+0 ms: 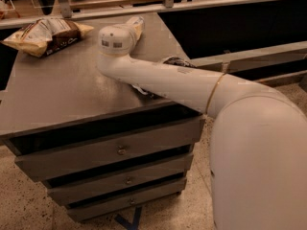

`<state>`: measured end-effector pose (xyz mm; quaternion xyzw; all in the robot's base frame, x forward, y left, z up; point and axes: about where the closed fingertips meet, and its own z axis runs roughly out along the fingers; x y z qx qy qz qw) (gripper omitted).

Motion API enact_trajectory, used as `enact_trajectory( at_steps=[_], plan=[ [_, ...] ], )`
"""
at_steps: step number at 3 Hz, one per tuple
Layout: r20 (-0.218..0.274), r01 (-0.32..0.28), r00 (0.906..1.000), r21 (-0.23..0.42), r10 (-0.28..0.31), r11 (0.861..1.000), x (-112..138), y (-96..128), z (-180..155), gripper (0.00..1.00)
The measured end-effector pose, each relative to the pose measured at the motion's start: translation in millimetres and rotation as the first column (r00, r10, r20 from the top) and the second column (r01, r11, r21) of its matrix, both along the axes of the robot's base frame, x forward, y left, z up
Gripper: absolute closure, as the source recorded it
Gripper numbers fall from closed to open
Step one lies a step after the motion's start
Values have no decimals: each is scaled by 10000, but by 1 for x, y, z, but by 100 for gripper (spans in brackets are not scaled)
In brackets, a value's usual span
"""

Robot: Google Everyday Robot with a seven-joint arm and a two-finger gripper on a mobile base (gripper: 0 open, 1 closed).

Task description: Pick blue plastic bottle

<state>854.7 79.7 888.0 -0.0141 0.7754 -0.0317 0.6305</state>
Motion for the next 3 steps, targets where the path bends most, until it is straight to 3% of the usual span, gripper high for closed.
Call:
enact_trajectory(
  at_steps=[1, 2, 3],
  plan=[
    [319, -773, 9966, 300, 763, 9966, -7, -17, 27, 100],
    [531, -1703, 9845, 585, 1673, 9837, -14, -53, 63, 100],
    [955, -2611, 9614, 204, 2581, 9651, -25, -84, 108, 100]
  ],
)
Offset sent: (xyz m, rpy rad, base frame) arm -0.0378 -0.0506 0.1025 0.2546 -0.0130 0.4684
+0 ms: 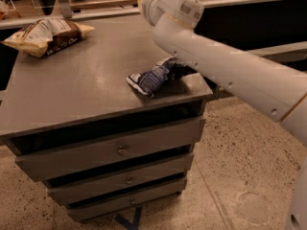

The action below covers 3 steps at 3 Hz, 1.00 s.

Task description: Pick blue plastic bottle

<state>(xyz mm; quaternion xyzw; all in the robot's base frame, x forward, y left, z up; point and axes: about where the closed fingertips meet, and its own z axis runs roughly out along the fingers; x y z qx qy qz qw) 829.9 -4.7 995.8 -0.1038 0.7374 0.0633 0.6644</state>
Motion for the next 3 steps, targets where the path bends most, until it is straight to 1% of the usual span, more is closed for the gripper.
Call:
enact_trajectory(
  at_steps=[1, 2, 3],
  plan=[
    [281, -972, 9945, -1048, 1006, 9897, -16, -16, 4, 100],
    [163, -2493, 9654, -2344, 2602, 9396, -47, 27, -18, 100],
    [-224, -3831, 9205, -2479, 3901, 8898, -79, 64, -56, 100]
  ],
)
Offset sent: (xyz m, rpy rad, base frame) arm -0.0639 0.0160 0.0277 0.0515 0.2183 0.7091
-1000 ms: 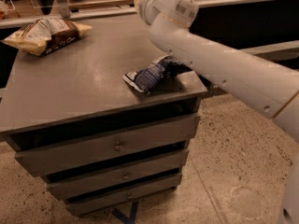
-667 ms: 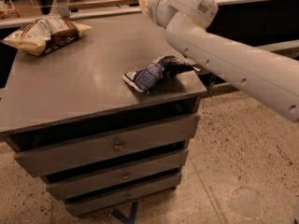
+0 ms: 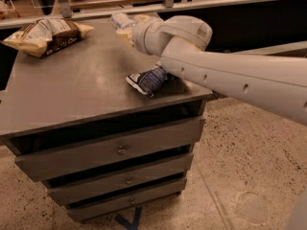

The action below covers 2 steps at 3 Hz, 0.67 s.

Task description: Pick blue plastic bottle

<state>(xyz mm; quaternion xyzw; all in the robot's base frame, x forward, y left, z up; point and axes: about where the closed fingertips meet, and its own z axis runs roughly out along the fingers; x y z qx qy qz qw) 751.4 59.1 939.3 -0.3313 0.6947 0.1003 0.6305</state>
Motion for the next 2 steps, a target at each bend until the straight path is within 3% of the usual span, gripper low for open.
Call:
enact_trajectory(
  at_steps=[1, 2],
  plan=[
    [-623, -606, 9958, 991, 670, 9932, -17, 4, -29, 100],
    [-311, -1110, 9925, 1785, 1184, 9777, -10, -18, -7, 100]
  ],
)
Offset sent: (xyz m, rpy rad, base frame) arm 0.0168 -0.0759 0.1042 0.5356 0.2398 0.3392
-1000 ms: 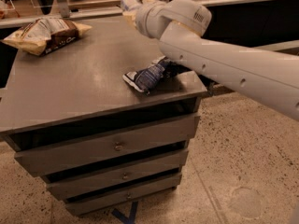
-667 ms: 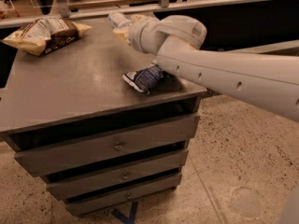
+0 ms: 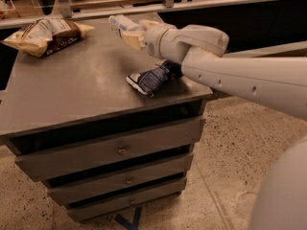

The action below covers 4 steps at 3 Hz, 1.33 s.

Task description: Pick blue plastic bottle

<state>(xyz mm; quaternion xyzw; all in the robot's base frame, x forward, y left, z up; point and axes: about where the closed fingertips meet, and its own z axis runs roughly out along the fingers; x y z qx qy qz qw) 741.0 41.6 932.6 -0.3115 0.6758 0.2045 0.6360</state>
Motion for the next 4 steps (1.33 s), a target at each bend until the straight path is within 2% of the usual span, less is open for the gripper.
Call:
enact_trajectory(
  at_steps=[1, 2, 3, 4],
  plan=[
    [702, -722, 9949, 28, 719, 9974, 12, -26, 40, 100],
    [964, -1852, 9768, -686, 1913, 9803, 28, -20, 65, 100],
    [1042, -2123, 9687, -1234, 2254, 9694, 25, -38, 89, 100],
    [1247, -2170, 9639, -1435, 2352, 9655, 24, -35, 90, 100]
  ],
)
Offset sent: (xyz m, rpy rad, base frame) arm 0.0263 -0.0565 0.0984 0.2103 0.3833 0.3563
